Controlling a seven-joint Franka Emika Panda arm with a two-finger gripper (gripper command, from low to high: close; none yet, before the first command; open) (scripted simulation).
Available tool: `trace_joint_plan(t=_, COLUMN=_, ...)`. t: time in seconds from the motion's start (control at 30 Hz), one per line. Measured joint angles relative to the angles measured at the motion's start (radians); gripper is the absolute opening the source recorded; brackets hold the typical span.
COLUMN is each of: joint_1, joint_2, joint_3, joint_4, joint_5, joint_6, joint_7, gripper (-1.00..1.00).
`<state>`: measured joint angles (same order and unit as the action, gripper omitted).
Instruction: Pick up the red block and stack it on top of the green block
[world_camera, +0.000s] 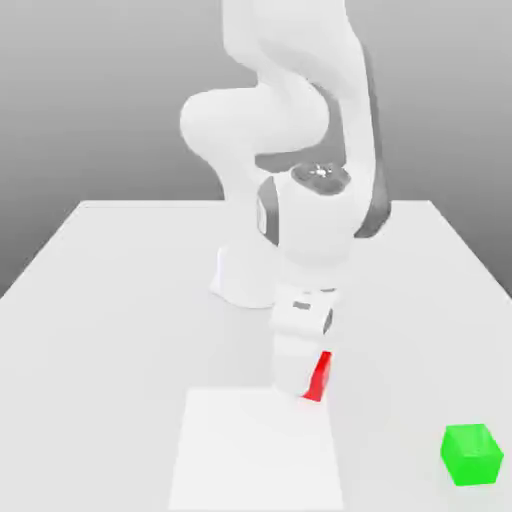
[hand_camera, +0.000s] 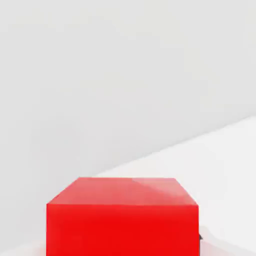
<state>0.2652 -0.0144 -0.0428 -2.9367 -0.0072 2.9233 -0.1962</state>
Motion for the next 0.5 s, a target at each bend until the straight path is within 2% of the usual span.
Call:
trace_joint_plan(t=0.13, joint_1=0.014, joint_2=-0.085, joint_3=0.012, joint_4=0.016, joint_5=0.018, joint_6=-0.102, joint_7=0.011, gripper=-1.0)
trace_joint_plan(t=0.3, joint_1=0.101, joint_2=-0.009, joint_3=0.058, joint_4=0.184, joint_5=0.083, joint_6=-0.193, joint_7=0.097, gripper=-1.0)
trace_joint_plan(t=0.5, joint_1=0.185, joint_2=0.108, joint_3=0.079, joint_4=0.402, joint_5=0.055, joint_6=-0.294, joint_7=0.283, gripper=-1.0)
